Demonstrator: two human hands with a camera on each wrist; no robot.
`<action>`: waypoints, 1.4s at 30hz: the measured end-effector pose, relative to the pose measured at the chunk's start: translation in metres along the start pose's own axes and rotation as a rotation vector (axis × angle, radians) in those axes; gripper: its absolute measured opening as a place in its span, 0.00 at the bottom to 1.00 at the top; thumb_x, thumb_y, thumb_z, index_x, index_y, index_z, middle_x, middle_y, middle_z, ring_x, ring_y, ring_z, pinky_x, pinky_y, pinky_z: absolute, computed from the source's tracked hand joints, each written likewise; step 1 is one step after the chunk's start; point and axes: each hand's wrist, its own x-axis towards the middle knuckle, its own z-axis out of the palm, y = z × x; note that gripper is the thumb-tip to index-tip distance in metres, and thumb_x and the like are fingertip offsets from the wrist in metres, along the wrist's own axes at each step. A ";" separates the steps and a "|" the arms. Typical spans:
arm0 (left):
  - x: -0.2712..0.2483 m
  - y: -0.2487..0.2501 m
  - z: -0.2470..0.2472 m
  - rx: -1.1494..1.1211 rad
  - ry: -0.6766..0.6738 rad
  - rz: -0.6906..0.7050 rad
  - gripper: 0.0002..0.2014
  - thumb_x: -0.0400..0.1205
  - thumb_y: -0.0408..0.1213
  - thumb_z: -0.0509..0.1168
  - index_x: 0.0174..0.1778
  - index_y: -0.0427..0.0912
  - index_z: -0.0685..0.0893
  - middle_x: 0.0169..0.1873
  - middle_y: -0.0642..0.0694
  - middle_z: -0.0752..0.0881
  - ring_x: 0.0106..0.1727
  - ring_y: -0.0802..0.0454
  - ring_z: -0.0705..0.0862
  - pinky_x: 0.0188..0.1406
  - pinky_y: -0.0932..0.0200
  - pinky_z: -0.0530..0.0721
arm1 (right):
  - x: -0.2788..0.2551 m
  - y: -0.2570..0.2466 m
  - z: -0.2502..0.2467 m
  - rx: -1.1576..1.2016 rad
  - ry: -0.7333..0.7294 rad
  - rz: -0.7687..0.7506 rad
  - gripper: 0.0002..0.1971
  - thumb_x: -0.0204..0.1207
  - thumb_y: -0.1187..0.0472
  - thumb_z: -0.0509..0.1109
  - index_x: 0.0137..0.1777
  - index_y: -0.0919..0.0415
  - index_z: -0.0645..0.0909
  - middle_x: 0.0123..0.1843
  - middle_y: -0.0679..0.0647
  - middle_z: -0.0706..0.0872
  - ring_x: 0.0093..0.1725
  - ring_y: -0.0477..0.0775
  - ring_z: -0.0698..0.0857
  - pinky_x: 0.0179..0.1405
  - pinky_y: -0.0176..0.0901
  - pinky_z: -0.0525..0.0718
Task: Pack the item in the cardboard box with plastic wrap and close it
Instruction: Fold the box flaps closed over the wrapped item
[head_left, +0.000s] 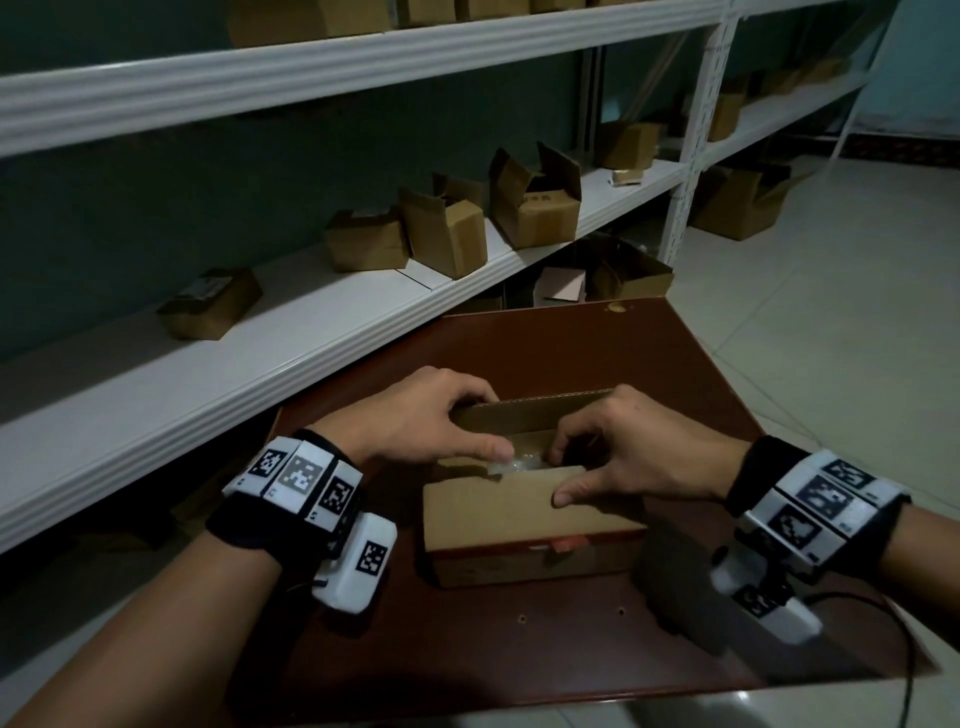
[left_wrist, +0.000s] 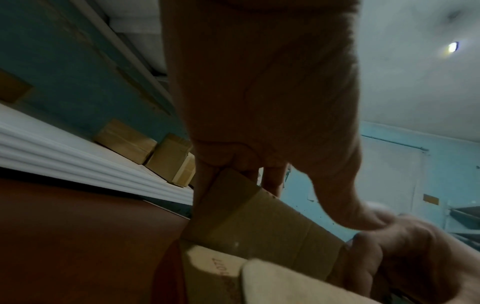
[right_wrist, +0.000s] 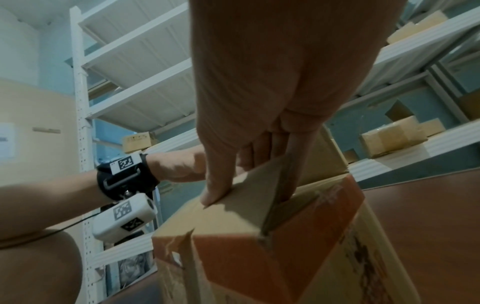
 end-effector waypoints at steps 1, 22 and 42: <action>-0.001 0.001 0.001 0.020 -0.026 -0.014 0.29 0.66 0.63 0.82 0.60 0.56 0.87 0.50 0.57 0.90 0.50 0.62 0.88 0.48 0.57 0.90 | 0.001 0.000 0.001 -0.008 0.000 0.001 0.20 0.67 0.39 0.79 0.55 0.46 0.86 0.52 0.41 0.88 0.53 0.37 0.86 0.50 0.41 0.90; 0.007 0.009 0.022 0.367 -0.050 -0.097 0.35 0.65 0.56 0.86 0.62 0.54 0.76 0.53 0.51 0.85 0.54 0.47 0.84 0.47 0.49 0.82 | 0.005 -0.013 0.007 -0.362 0.060 -0.199 0.23 0.73 0.39 0.74 0.65 0.47 0.79 0.65 0.45 0.81 0.61 0.45 0.79 0.56 0.41 0.84; -0.001 -0.007 0.001 -0.047 -0.113 -0.016 0.22 0.75 0.55 0.80 0.63 0.55 0.88 0.52 0.57 0.90 0.52 0.61 0.87 0.51 0.55 0.87 | 0.003 0.003 0.007 -0.299 0.122 -0.131 0.41 0.67 0.28 0.74 0.75 0.43 0.65 0.69 0.41 0.73 0.63 0.41 0.72 0.60 0.40 0.82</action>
